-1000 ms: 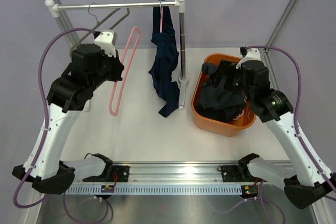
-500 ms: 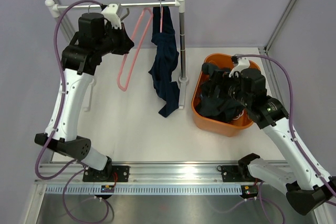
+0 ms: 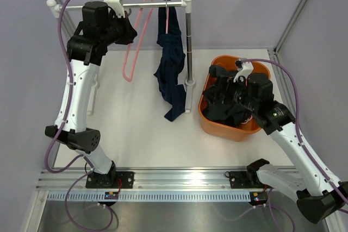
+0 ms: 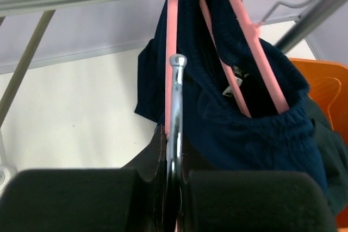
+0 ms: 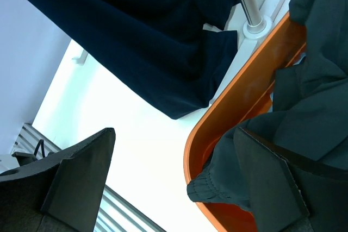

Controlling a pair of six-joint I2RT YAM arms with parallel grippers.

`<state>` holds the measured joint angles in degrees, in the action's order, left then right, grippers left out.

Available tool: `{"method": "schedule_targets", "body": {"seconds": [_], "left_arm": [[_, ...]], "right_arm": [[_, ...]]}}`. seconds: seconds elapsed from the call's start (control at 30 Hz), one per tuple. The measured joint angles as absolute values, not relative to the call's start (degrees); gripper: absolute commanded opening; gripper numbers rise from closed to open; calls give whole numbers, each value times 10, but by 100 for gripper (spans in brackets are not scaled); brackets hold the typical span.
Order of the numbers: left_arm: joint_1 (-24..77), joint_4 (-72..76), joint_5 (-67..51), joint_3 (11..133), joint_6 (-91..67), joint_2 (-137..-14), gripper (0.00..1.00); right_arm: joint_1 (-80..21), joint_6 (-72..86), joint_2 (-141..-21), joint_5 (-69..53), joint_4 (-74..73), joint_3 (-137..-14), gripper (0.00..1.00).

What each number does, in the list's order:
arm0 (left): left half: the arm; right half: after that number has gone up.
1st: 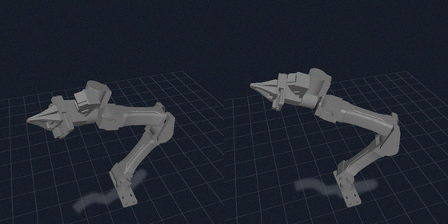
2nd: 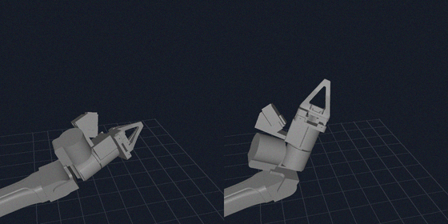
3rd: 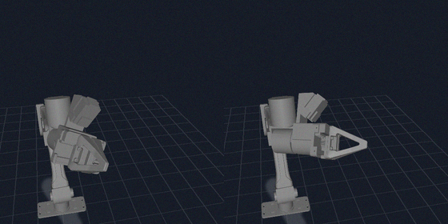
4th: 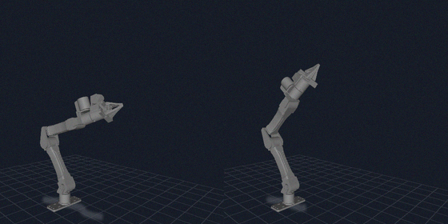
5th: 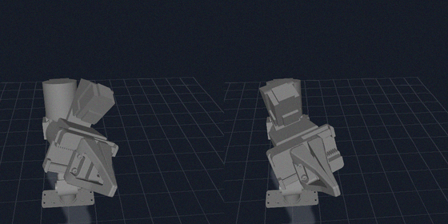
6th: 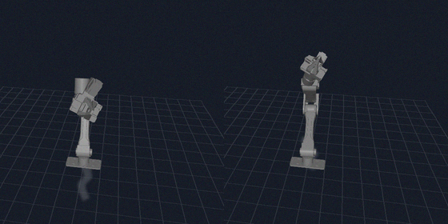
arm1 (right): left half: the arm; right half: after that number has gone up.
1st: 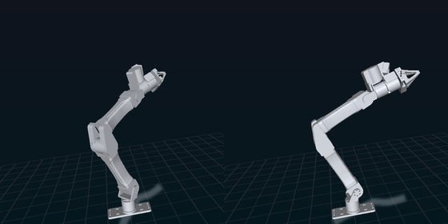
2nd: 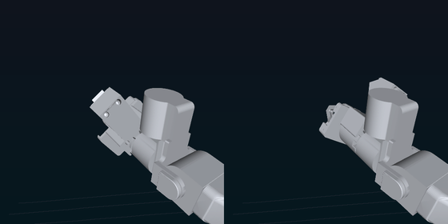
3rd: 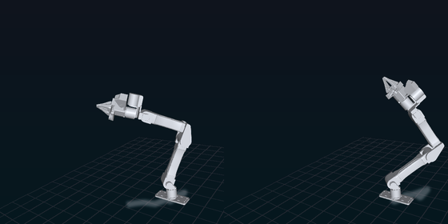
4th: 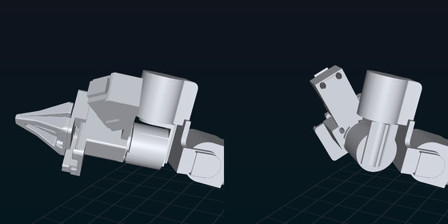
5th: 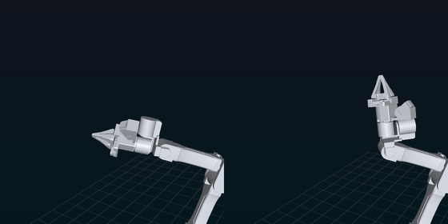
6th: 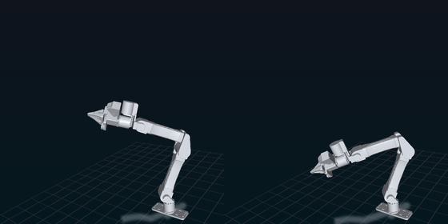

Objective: Remove the shorts from the hanger

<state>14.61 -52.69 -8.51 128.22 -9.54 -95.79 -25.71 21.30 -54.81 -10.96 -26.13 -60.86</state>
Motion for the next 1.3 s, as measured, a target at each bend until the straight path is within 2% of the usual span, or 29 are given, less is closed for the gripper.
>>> {"method": "schedule_targets", "body": {"seconds": [0.33,0.5,1.23,1.3], "left_arm": [[146,-487,-21,1286,-116,-1001,0],[146,-473,3,1326,-117,-1034,0],[130,-443,16,1341,-125,-1075,0],[130,-439,18,1338,-125,-1075,4]], "right_arm": [[-257,213,-553,-118,-247,-604,100],[-257,213,-555,-118,-246,-595,99],[-257,212,-570,-132,-239,-591,99],[-257,212,-571,-132,-237,-591,99]]}}
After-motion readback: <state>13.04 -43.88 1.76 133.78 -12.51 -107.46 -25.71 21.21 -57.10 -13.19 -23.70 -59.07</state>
